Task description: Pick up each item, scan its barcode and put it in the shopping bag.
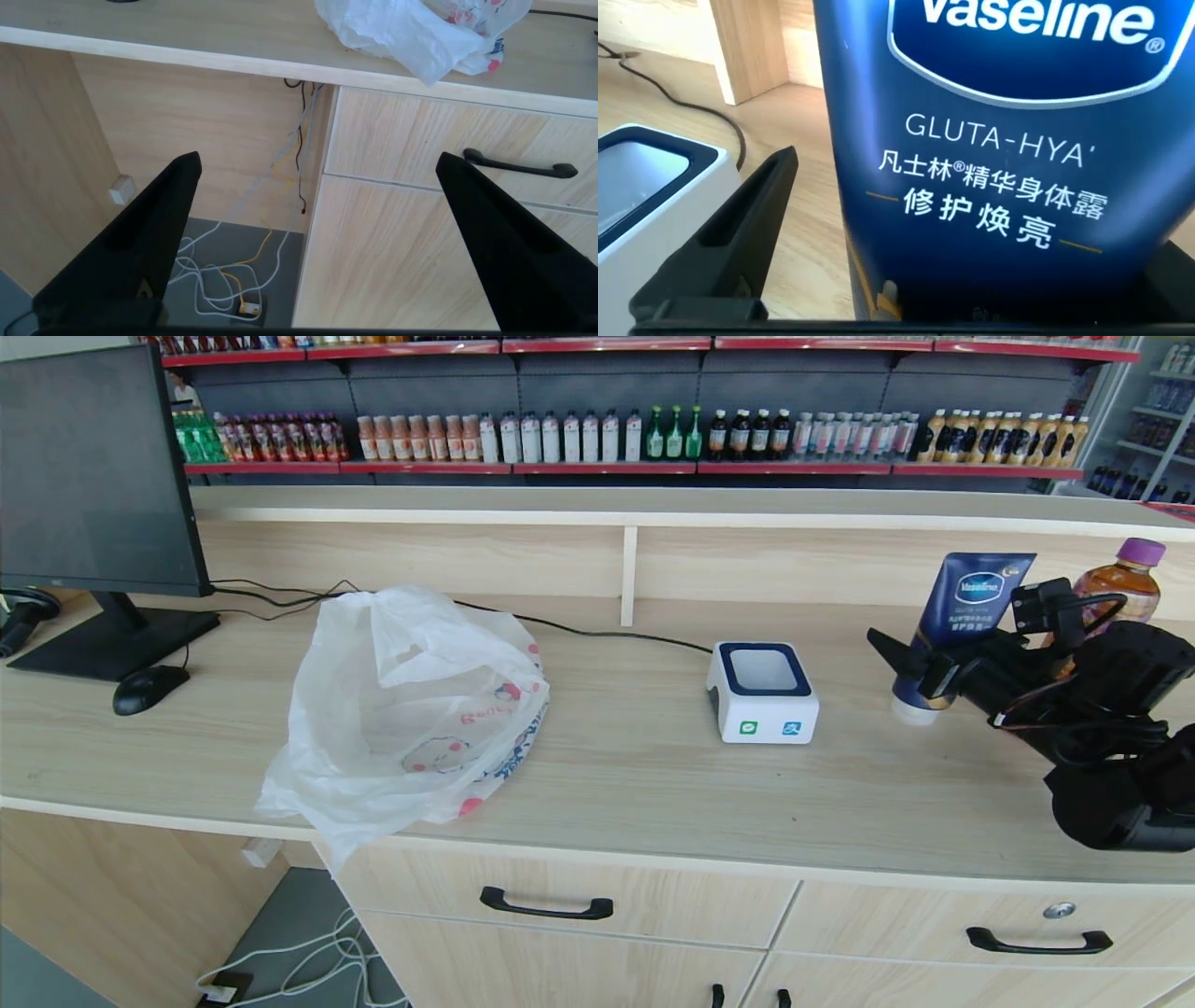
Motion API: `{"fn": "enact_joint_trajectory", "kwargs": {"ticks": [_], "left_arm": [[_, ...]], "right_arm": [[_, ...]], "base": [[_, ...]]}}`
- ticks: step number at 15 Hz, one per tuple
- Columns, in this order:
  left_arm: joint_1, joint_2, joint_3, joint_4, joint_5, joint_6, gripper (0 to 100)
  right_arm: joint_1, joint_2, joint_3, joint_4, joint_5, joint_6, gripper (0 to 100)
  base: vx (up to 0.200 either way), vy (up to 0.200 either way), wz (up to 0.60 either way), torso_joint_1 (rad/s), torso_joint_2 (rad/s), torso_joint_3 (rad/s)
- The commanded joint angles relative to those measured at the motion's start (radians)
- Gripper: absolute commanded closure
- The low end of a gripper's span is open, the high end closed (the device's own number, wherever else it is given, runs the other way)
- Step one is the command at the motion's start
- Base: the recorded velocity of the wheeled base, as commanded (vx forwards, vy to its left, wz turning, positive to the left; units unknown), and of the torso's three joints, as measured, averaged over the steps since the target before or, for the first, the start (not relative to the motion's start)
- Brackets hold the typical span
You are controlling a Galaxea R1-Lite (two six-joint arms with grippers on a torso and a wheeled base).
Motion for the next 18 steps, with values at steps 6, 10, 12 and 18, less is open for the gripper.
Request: {"fn": "enact_joint_trajectory", "kwargs": {"ticks": [6, 10, 12, 18], "left_arm": [[0.001, 0.0, 0.0, -0.003, 0.0, 0.0, 0], [0.001, 0.0, 0.0, -0.005, 0.0, 0.002, 0], [0.001, 0.001, 0.0, -0.005, 0.0, 0.002, 0], [0.001, 0.0, 0.0, -0.003, 0.0, 0.003, 0]], "right_arm": [[-0.001, 0.014, -0.016, -0.001, 0.038, -0.003, 0], [-0.024, 0.017, -0.01, -0.002, 0.06, -0.004, 0], [-0.052, 0.012, -0.003, -0.002, 0.06, -0.017, 0], [-0.092, -0.06, 0.082, -0.001, 0.054, -0.06, 0]], "base": [[0.0, 0.0, 0.0, 0.0, 0.0, 0.0], [0.0, 0.0, 0.0, 0.0, 0.0, 0.0], [0.0, 0.0, 0.0, 0.0, 0.0, 0.0], [0.0, 0.0, 0.0, 0.0, 0.0, 0.0]]}}
